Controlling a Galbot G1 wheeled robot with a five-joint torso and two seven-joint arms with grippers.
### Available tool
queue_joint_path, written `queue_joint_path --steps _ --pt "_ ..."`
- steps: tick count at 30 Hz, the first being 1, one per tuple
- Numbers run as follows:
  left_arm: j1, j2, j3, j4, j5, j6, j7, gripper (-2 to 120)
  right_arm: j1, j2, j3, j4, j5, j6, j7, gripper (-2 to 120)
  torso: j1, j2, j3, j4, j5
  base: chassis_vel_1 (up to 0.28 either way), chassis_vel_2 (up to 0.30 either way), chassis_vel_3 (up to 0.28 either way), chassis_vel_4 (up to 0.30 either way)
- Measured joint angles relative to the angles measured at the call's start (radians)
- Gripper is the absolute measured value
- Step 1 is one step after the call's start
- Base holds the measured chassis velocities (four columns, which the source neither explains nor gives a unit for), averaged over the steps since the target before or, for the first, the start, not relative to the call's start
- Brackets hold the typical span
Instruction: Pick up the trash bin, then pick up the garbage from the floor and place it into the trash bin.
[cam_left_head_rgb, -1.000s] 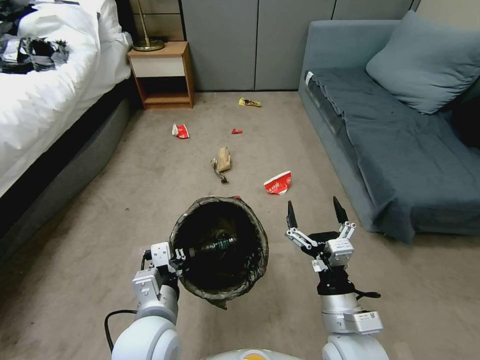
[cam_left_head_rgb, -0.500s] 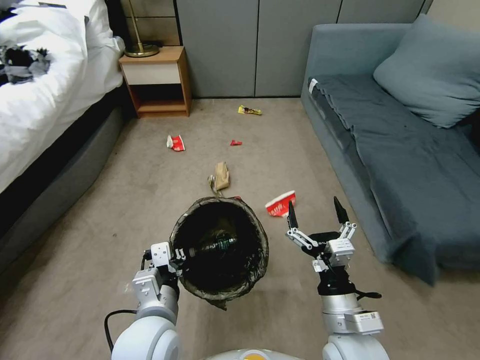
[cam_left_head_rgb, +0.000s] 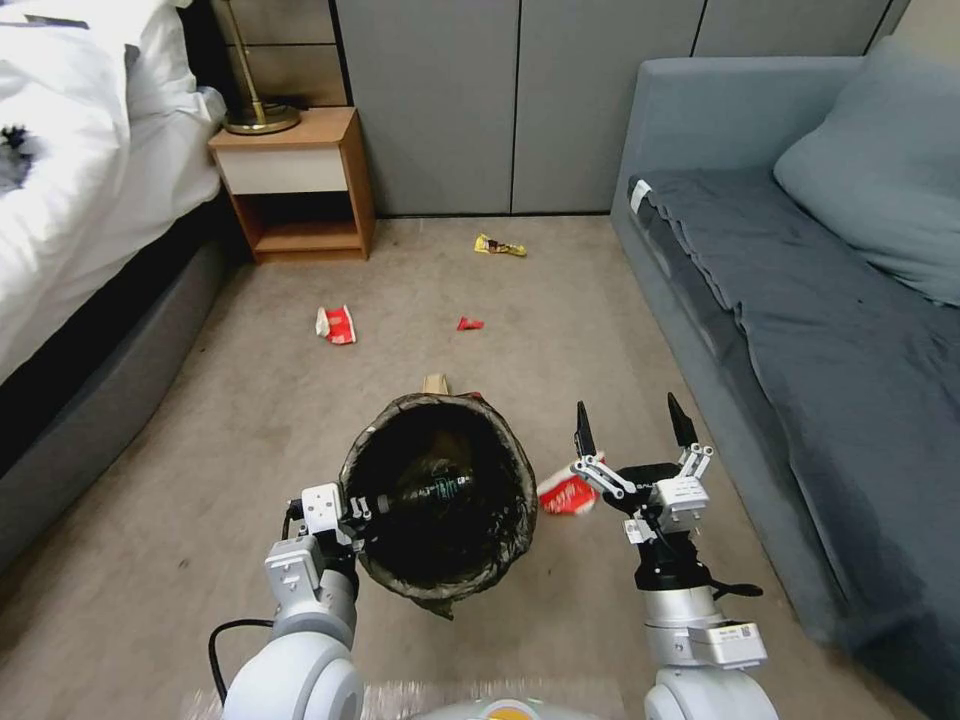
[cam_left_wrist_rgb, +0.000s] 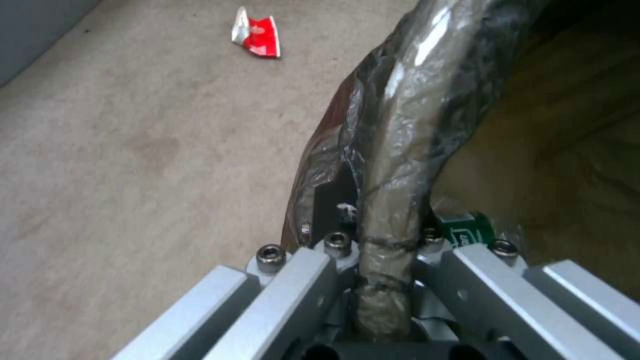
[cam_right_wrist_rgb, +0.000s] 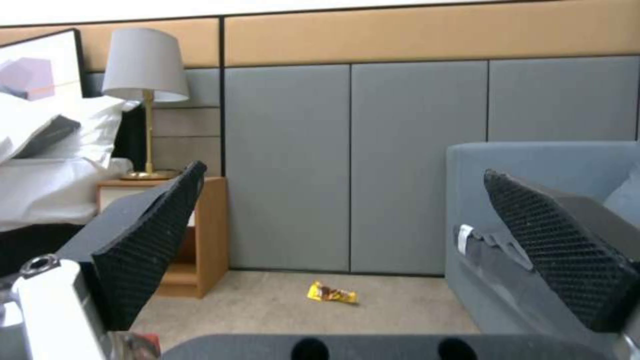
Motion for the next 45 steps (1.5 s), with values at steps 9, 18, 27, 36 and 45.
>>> queue_joint_path --steps 9,18,27,36,45 --pt "-0.001 0.000 0.001 0.003 0.000 0.000 0.000 0 0.000 0.002 -0.002 -0.002 -0.001 0.001 -0.002 100 0.000 0.000 0.000 0.0001 0.0000 0.021 -0.020 -0.027 0.015" --pt "-0.001 0.000 0.002 0.004 0.000 0.001 0.000 0 -0.002 0.004 -0.005 -0.001 -0.003 0.001 -0.002 100 0.000 0.000 0.000 0.0001 0.0000 0.000 0.000 0.000 0.000" --pt "-0.001 0.000 0.002 0.004 -0.004 0.001 0.000 0 -0.002 0.006 -0.006 0.000 -0.005 0.000 -0.004 100 0.000 0.000 0.000 0.0000 0.0000 0.000 0.000 0.000 0.000" --pt "-0.004 -0.001 0.003 0.006 -0.005 0.002 0.000 0 0.001 0.007 -0.007 -0.001 -0.004 -0.001 -0.006 100 0.000 0.000 0.000 0.0000 0.0000 0.007 0.014 0.010 0.008" --pt "-0.004 -0.001 0.003 0.006 -0.005 0.002 0.001 0 0.001 0.006 -0.006 0.001 -0.004 -0.002 -0.006 100 0.000 0.000 0.000 0.0001 0.0000 0.062 0.066 0.071 0.072"
